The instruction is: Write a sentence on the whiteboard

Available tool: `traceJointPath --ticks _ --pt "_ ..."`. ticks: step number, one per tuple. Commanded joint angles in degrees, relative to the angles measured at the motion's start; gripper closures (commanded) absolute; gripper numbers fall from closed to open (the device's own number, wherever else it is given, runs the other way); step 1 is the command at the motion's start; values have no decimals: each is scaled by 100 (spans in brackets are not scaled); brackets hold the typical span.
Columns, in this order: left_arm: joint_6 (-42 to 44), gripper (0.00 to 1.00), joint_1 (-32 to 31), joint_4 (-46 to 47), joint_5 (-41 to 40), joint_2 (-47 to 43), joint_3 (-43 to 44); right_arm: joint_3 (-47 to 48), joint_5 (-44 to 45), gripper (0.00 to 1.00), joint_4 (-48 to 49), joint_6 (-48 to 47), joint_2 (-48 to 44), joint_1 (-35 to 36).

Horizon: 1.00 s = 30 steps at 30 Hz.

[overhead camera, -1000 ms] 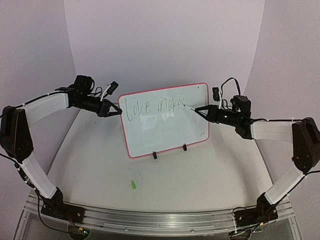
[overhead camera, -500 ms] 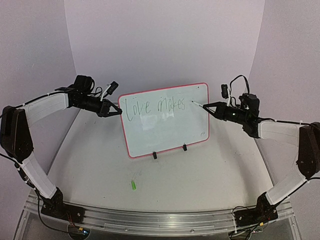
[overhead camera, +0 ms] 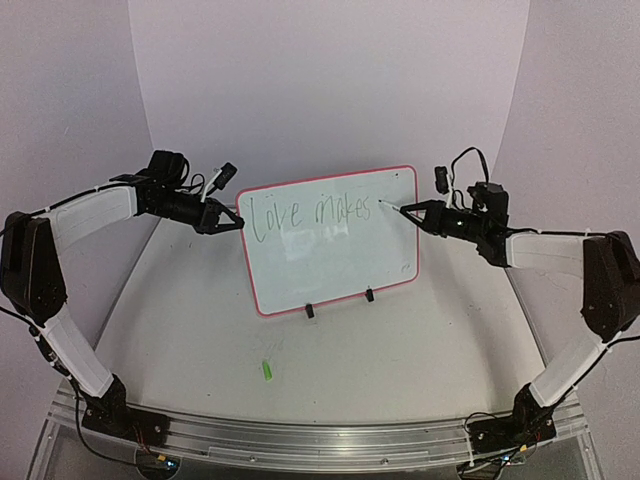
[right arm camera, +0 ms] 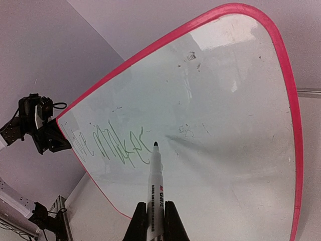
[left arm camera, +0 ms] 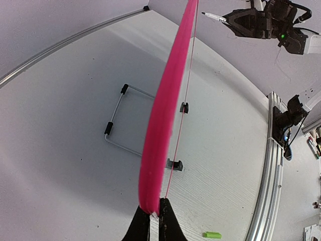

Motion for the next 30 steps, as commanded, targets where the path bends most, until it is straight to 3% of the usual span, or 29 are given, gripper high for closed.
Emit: traceJointPath --ticks 1,16,30 --pt "235 100 -175 -285 -312 85 22 270 -8 100 175 -84 147 -34" --pt "239 100 -176 -289 -319 116 32 163 505 100 242 -40 22 -163" --pt "237 100 -181 -291 -297 133 50 47 204 100 270 13 207 -192"
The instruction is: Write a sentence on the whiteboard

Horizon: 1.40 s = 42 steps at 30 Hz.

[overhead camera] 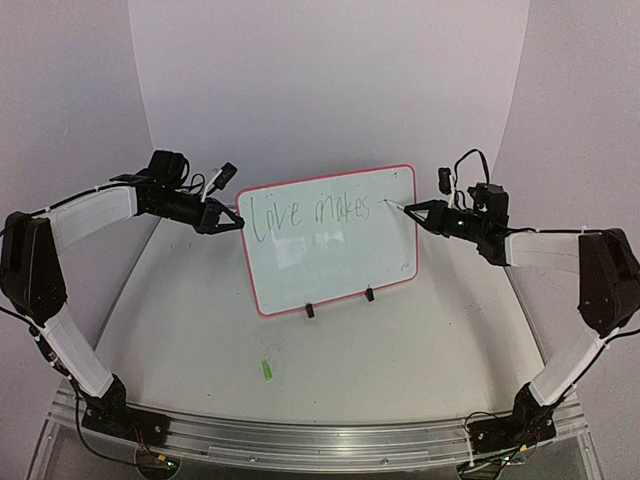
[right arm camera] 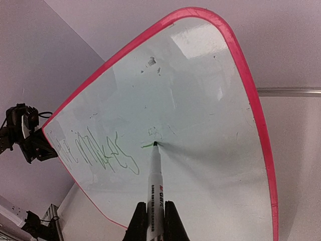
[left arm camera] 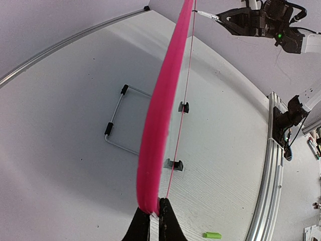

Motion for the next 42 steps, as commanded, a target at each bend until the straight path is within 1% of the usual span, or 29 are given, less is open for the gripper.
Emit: traceJointPath --ticks 1,8,17,29,36,42 --pt "244 100 -176 -295 -280 136 53 -28 -92 100 197 4 34 -39" --pt "247 100 -176 -294 -267 143 62 -109 -365 100 195 34 244 -19" --pt "249 100 -181 -293 -270 127 53 -240 -333 100 126 -1 277 10" --pt "247 100 -179 -299 -284 106 38 -268 327 100 -28 -139 -238 7" --pt "240 100 -182 -288 -269 108 41 -301 153 100 5 -99 -723 11" --pt "238 100 -179 -284 -251 115 40 -97 1 100 -36 -61 -658 47"
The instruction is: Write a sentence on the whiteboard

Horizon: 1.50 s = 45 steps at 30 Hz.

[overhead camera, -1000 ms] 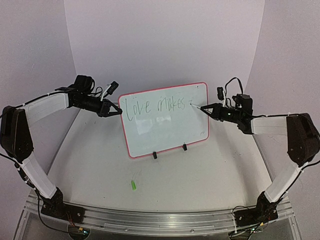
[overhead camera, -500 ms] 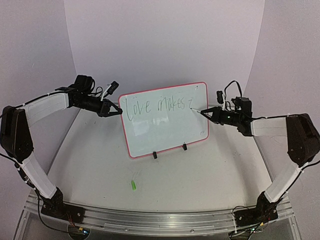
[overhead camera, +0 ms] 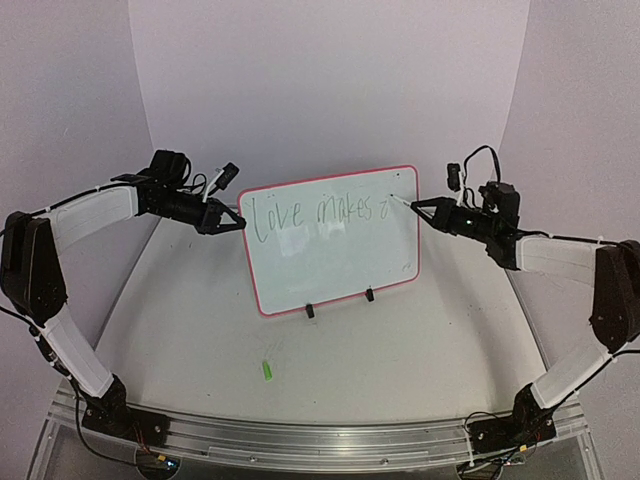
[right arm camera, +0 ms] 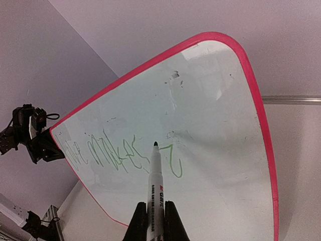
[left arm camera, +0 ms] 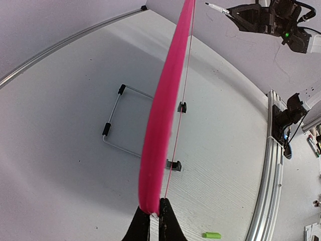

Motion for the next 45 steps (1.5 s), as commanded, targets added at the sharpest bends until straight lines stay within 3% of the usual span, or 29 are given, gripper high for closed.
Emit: traceJointPath --ticks 1,22,35,45 --pt "203 100 -118 -282 -247 115 22 237 -70 100 66 -19 16 40" --pt "204 100 -127 -281 -246 143 22 596 94 100 106 -15 580 87" --pt "205 100 -128 -268 -281 129 22 11 356 100 188 -63 -153 81" --pt "197 100 -127 -262 -288 144 17 22 175 100 77 -157 204 82"
